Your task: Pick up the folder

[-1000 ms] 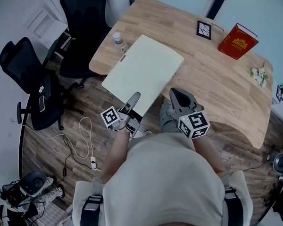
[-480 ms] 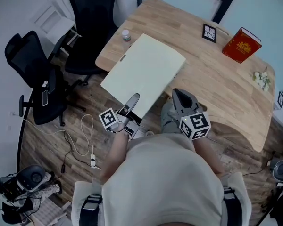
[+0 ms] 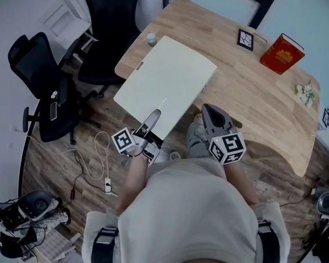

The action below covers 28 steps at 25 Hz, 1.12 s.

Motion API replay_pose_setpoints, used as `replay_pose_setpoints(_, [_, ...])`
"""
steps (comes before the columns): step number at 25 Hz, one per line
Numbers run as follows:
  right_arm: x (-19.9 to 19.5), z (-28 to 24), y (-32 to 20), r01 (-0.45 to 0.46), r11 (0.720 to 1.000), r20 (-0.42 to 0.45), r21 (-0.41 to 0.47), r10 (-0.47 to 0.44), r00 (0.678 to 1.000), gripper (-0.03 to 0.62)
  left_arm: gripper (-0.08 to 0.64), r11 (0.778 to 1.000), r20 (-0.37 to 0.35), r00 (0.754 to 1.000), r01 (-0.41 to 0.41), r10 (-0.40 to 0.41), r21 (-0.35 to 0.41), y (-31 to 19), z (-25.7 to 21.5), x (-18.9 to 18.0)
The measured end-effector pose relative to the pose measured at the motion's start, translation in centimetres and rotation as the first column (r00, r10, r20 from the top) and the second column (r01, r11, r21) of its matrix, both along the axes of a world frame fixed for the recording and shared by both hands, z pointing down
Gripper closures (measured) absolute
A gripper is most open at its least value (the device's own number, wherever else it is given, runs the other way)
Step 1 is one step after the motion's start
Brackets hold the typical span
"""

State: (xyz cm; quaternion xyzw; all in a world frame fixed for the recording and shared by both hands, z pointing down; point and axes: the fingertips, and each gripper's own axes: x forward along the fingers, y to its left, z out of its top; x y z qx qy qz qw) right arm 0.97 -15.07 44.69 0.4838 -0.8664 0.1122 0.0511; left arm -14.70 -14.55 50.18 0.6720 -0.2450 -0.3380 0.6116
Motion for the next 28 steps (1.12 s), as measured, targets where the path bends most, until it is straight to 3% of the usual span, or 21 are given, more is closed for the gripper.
replay_pose_setpoints(9, [-0.5, 0.0, 1.0, -0.009, 1.0, 0.004, -0.015, 0.009, 1.0, 0.574, 0.281, 1.0, 0.013, 1.0, -0.023, 0.023, 0.013, 1.8, -1.1, -0.5])
replay_pose_setpoints(28, [-1.0, -0.9, 0.5, 0.039, 0.999, 0.0, 0.013, -0.039, 0.999, 0.574, 0.281, 0.998, -0.016, 1.0, 0.026, -0.025, 0.049, 2.6, -2.9, -1.5])
